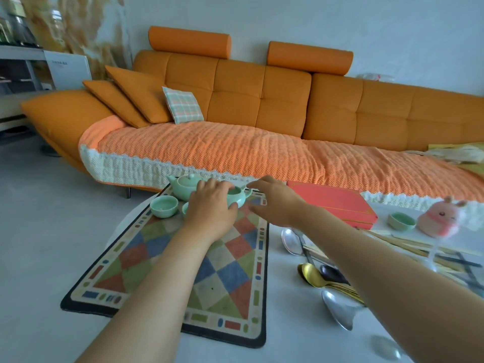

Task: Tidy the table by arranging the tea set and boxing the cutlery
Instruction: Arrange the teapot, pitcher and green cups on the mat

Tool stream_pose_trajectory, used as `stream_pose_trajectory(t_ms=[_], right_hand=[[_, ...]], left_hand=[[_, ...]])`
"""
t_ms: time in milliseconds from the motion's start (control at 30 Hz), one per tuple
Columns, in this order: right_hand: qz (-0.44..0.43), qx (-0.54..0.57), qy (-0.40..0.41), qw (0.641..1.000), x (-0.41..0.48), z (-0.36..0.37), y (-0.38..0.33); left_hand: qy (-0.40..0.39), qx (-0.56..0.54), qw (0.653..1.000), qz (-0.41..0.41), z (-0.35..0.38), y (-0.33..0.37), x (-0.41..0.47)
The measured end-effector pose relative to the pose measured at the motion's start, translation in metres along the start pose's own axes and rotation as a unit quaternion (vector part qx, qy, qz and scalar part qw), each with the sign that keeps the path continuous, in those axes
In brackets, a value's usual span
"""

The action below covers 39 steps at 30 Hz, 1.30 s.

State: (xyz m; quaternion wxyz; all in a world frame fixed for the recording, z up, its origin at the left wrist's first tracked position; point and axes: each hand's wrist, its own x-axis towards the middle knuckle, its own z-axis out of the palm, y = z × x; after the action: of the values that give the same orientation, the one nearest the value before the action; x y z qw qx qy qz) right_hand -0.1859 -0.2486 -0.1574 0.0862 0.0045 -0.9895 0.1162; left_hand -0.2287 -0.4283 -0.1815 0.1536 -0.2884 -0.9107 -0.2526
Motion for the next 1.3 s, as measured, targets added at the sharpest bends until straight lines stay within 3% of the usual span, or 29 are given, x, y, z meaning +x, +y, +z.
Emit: stream_pose_trajectory(t_ms=[133,467,733,867,1167,1300], right_hand=[[0.045,0.014,0.012,0.999,-0.065,-0.03,0.03],[0.191,0.042,0.002,0.981,-0.207,-0.086,0.12],[0.21,0.005,-0.043,0.977,-0.29,-0.112,0.156],[0.221,-0.004,-0.062,0.973,-0.326,-0.117,0.164],[0.313,-0.009,-0.025,0.949,-0.388,-0.124,0.214],[0.313,0.009,-0.019,0.949,-0.385,-0.115,0.224]], left_hand=[[-0.024,-0.068,0.996,0.045,0.013,0.063,-0.007],[-0.134,-0.11,0.972,0.157,0.046,0.205,-0.05],[-0.235,-0.167,0.936,0.201,0.067,0.291,-0.098],[-0.282,-0.131,0.926,0.213,0.074,0.326,-0.119],[-0.283,-0.02,0.925,0.251,0.11,0.377,-0.126],[-0.273,-0.008,0.924,0.267,0.121,0.377,-0.124]])
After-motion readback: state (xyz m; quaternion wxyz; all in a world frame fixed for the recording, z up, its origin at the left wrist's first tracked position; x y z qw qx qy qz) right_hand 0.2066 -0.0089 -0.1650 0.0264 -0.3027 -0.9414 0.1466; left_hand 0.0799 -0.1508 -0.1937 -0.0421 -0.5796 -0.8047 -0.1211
